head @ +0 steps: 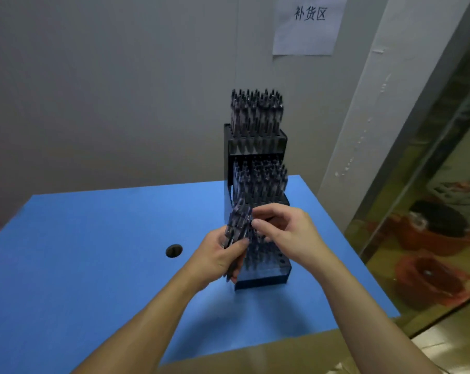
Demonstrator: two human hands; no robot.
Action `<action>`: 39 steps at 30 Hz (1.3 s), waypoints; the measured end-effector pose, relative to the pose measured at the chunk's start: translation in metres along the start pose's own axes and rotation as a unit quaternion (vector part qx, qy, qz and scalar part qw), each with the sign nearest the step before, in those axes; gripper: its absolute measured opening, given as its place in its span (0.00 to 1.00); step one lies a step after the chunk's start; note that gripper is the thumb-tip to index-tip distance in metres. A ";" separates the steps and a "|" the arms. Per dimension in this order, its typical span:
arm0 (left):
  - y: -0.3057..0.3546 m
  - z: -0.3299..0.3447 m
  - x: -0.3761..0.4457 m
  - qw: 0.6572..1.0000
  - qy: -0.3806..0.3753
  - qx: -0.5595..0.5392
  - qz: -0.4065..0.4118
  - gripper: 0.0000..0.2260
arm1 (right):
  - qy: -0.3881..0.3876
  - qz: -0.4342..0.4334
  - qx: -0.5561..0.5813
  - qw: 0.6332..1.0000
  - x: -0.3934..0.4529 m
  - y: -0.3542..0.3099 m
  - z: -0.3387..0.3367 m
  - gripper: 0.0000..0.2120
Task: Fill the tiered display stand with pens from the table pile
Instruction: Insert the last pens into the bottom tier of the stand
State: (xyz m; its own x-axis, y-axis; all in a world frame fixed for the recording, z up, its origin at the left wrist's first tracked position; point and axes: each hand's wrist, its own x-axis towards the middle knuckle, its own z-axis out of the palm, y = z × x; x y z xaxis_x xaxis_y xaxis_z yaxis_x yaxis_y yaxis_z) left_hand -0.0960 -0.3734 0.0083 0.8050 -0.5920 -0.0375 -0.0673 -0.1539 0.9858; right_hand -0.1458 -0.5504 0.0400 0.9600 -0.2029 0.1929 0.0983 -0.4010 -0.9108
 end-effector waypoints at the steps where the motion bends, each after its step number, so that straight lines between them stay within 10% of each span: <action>1: 0.003 0.007 0.003 1.000 -0.007 0.004 0.001 0.11 | -0.012 0.003 0.021 1.000 0.001 0.000 -0.007 0.09; 22: 0.002 0.047 0.020 0.994 0.097 -0.007 0.053 0.06 | -0.084 0.088 0.175 0.977 0.017 0.009 -0.049 0.03; 28: -0.009 0.033 0.024 0.963 0.260 -0.070 0.014 0.13 | 0.005 0.072 0.236 0.969 0.020 0.011 -0.056 0.08; 39: -0.047 0.013 0.030 0.948 0.312 -0.060 -0.006 0.12 | 0.129 0.118 -0.046 0.984 0.018 0.033 -0.056 0.06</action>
State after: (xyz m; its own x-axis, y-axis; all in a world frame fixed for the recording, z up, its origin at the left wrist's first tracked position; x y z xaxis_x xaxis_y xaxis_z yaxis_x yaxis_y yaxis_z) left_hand -0.0766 -0.3945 -0.0410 0.9998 -0.0013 0.0182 -0.0183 -0.0448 0.9988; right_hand -0.1401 -0.6173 0.0340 0.8536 -0.5152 0.0778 -0.1545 -0.3928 -0.9065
